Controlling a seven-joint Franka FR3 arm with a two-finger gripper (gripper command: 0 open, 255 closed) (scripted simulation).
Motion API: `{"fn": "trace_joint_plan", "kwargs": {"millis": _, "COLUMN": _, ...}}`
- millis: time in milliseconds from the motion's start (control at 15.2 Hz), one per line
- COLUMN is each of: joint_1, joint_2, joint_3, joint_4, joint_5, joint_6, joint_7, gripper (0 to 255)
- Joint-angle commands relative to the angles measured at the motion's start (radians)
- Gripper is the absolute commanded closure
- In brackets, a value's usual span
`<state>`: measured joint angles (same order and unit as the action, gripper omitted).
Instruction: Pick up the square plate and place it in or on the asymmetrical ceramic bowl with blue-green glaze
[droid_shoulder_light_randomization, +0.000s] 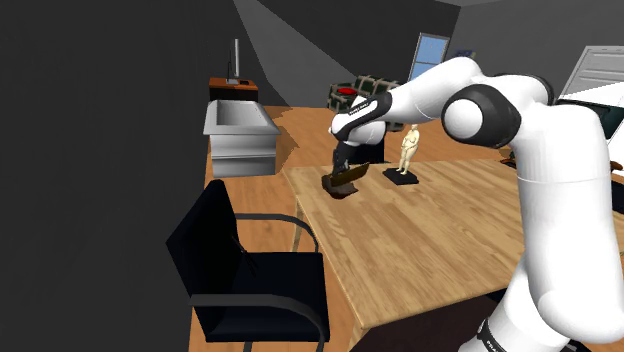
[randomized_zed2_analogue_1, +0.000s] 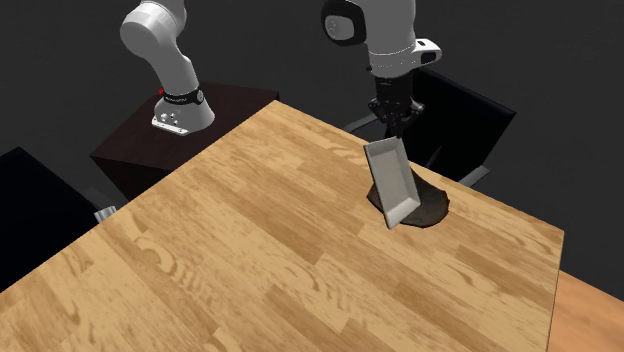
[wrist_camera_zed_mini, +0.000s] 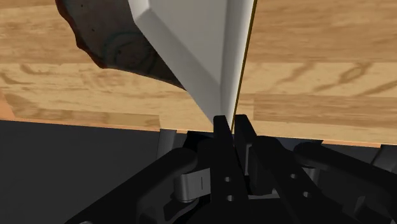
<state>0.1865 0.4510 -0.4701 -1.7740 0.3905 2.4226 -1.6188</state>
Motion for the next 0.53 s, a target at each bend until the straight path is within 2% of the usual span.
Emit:
{"fn": "trace_joint_plan", "kwargs": {"millis": 0, "joint_1": -0.005, "joint_2": 0.013, "joint_3": 0.007, "joint_4": -0.009, "joint_5": 0.012, "joint_6": 0.021, "joint_7": -0.011, "gripper": 255}}
{"fn": "trace_joint_plan", "kwargs": {"millis": 462, "joint_1": -0.025, "joint_2": 0.065, "joint_3": 0.036, "joint_4": -0.027, "joint_5": 0.056, "joint_6": 0.088, "joint_7": -0.044, "gripper": 255}}
